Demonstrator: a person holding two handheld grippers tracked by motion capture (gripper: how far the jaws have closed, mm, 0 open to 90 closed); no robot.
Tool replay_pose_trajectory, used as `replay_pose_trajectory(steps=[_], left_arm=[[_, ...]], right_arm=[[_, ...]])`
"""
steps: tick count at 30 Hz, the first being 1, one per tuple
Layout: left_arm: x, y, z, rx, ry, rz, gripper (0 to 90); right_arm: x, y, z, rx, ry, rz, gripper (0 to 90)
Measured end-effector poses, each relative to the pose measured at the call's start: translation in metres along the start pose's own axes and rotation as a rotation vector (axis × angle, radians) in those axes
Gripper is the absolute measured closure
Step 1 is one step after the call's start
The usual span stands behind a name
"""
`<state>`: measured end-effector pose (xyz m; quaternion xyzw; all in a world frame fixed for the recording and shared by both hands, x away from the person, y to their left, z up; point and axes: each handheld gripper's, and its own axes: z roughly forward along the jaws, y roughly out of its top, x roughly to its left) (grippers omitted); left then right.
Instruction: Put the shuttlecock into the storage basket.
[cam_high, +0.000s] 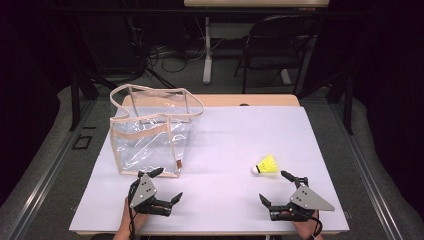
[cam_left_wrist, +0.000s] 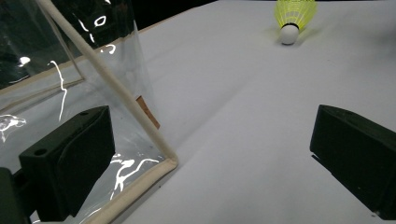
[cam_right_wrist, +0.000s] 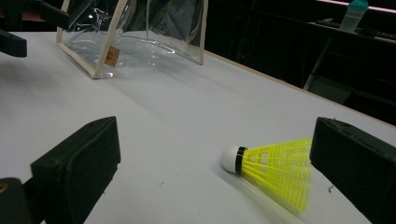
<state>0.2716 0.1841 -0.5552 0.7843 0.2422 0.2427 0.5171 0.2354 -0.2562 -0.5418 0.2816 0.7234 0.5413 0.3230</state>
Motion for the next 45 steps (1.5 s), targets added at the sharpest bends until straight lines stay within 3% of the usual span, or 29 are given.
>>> replay_pose_trajectory(steps=[16, 33, 45], left_arm=[[-0.002, 0.013, 0.015, -0.003, -0.047, 0.019, 0.0], [-0.006, 0.026, 0.033, 0.023, -0.064, 0.039, 0.0], [-0.009, 0.035, 0.053, 0.074, -0.093, 0.049, 0.0]], right_arm=[[0.0, -0.001, 0.001, 0.012, 0.005, 0.002, 1.8], [-0.001, -0.001, 0.003, 0.024, 0.005, 0.002, 2.1], [-0.001, -0.002, 0.003, 0.03, 0.003, 0.0, 2.1]])
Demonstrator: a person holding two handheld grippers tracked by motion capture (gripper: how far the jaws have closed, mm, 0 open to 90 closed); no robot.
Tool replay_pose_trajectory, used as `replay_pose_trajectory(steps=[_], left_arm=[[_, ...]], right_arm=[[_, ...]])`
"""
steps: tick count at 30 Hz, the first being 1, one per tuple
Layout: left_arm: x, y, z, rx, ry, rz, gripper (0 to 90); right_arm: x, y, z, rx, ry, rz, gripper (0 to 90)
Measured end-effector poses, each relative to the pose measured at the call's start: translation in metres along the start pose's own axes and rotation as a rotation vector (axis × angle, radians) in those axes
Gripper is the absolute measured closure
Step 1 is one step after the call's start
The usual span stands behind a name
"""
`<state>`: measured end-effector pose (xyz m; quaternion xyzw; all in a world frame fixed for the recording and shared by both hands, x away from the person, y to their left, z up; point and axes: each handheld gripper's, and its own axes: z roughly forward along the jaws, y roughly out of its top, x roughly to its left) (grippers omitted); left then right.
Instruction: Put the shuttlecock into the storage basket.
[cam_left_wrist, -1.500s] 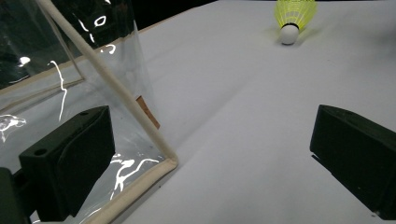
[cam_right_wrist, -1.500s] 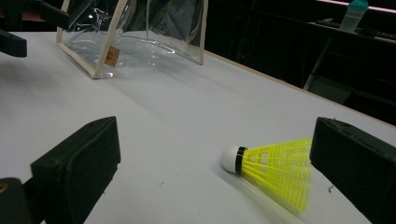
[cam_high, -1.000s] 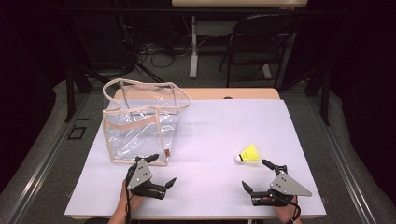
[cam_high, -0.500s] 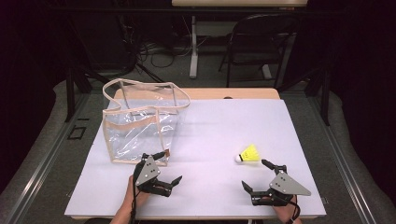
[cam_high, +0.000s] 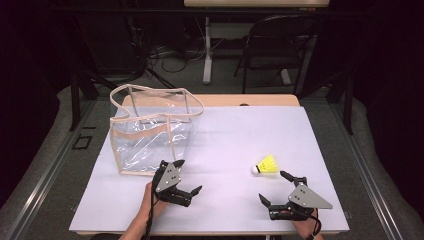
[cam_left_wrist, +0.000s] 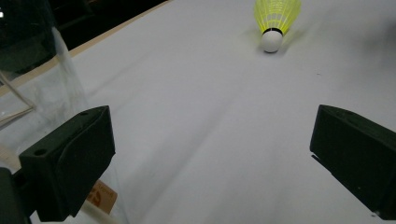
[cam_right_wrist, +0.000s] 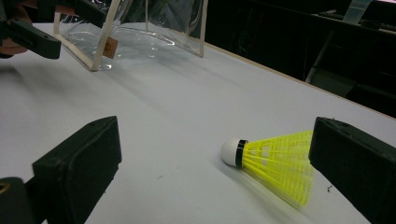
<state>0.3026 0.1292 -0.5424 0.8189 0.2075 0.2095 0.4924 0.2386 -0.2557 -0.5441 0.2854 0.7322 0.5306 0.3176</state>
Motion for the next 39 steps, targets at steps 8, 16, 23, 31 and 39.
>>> replay_pose_trajectory(steps=[8, 16, 23, 31, 39], left_arm=[[0.001, 0.006, 0.011, 0.009, -0.023, 0.004, 0.0], [0.001, 0.012, 0.02, 0.017, -0.043, 0.005, 0.0], [0.0, 0.019, 0.031, 0.018, -0.06, 0.009, 0.0], [-0.001, 0.025, 0.04, 0.02, -0.077, 0.018, 0.0], [-0.001, 0.032, 0.05, 0.022, -0.089, 0.026, 0.0]], right_arm=[[0.0, 0.0, 0.0, 0.003, 0.0, -0.001, 2.1], [0.0, 0.0, 0.0, 0.004, 0.001, -0.001, 2.1], [0.001, 0.0, 0.0, 0.009, 0.003, 0.001, 2.2], [0.001, 0.0, 0.0, 0.009, 0.004, -0.004, 2.2], [0.001, 0.0, 0.001, 0.011, 0.006, -0.003, 2.2]])
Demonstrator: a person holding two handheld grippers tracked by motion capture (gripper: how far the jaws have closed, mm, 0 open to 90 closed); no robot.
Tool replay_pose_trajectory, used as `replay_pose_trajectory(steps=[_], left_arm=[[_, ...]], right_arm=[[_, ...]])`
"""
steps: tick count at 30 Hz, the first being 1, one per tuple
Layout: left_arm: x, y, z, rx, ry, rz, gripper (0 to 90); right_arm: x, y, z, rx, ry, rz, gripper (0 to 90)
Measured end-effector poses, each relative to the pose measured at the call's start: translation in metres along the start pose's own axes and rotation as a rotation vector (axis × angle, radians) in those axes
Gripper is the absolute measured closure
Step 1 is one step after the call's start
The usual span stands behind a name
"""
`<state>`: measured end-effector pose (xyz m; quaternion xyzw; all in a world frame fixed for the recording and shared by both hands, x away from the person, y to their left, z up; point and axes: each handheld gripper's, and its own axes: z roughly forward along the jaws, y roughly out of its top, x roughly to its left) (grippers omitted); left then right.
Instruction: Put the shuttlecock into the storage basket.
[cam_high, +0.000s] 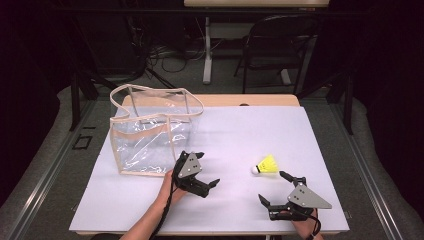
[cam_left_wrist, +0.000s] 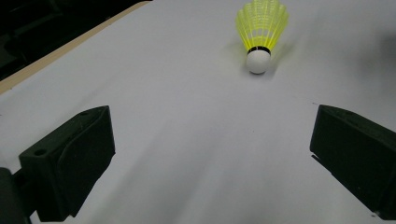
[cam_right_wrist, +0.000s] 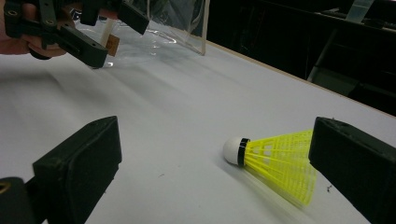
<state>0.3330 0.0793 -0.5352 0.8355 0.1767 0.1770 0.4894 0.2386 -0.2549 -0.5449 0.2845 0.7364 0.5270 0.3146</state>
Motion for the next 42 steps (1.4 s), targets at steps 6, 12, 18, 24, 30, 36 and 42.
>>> replay_pose_trajectory(steps=[6, 12, 18, 24, 30, 36, 42], left_arm=[[0.0, 0.006, 0.007, 0.005, -0.013, 0.015, 0.0], [0.001, 0.013, 0.011, 0.008, -0.02, 0.025, 0.0], [0.0, 0.018, 0.018, 0.014, -0.031, 0.036, 0.0], [-0.001, 0.025, 0.024, 0.012, -0.037, 0.04, 0.0], [-0.004, 0.03, 0.03, 0.016, -0.046, 0.045, 0.0], [-0.006, 0.033, 0.036, 0.023, -0.05, 0.049, 0.0], [-0.008, 0.039, 0.045, 0.022, -0.06, 0.051, 0.0]], right_arm=[[0.0, 0.0, 0.0, 0.004, 0.003, -0.002, 2.3], [0.0, 0.0, 0.0, 0.004, 0.003, 0.001, 2.3], [0.0, 0.0, 0.001, 0.004, 0.003, -0.001, 2.3], [0.0, 0.0, 0.001, 0.005, -0.001, -0.001, 2.3], [0.0, 0.0, 0.001, 0.006, -0.004, -0.002, 2.3], [-0.001, 0.0, 0.0, 0.007, -0.008, 0.001, 2.3], [0.0, 0.0, 0.0, 0.004, -0.011, 0.002, 2.3]])
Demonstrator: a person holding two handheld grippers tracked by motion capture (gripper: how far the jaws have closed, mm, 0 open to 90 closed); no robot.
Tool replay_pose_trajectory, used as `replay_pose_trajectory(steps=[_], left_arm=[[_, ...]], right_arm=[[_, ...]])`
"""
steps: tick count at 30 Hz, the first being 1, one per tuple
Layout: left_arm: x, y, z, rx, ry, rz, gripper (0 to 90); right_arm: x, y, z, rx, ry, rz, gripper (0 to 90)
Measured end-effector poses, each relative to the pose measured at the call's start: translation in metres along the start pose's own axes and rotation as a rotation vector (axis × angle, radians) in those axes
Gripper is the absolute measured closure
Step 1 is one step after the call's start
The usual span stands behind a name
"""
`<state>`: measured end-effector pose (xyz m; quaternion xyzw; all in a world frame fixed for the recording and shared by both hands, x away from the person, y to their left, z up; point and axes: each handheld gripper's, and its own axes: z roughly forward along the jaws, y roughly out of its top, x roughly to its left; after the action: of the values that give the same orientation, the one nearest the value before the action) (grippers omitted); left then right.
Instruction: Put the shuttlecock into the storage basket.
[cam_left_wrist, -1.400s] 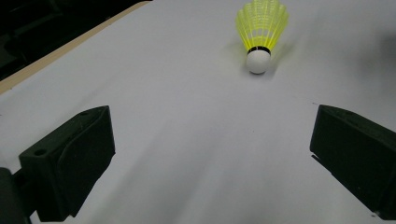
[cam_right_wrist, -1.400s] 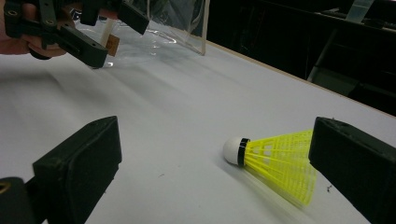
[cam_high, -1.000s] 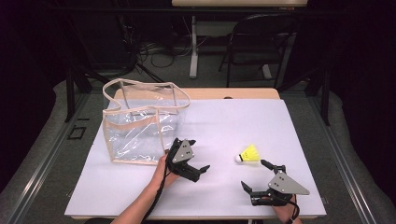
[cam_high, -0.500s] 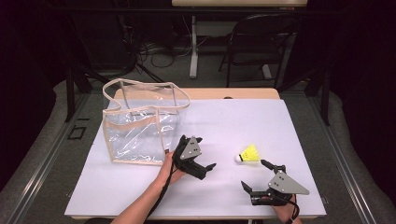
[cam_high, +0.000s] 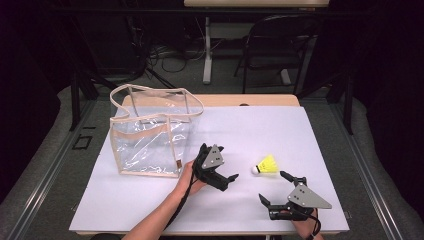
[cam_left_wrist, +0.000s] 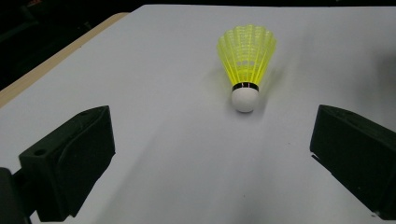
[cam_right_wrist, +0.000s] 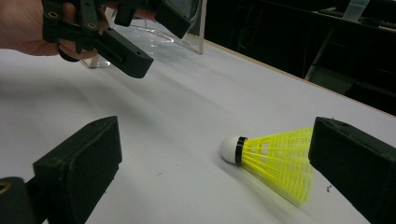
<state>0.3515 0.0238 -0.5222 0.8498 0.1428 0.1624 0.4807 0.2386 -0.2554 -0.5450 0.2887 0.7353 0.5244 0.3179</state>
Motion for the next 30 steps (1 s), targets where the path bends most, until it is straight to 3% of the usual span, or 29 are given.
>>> replay_pose_trajectory(steps=[20, 30], left_arm=[[-0.008, 0.017, 0.03, 0.017, -0.033, 0.011, 0.0], [-0.012, 0.021, 0.043, 0.026, -0.02, 0.012, 0.2]], right_arm=[[0.001, 0.001, -0.001, -0.012, -0.001, 0.006, 2.6], [0.001, 0.001, -0.002, -0.011, -0.003, 0.006, 2.6]])
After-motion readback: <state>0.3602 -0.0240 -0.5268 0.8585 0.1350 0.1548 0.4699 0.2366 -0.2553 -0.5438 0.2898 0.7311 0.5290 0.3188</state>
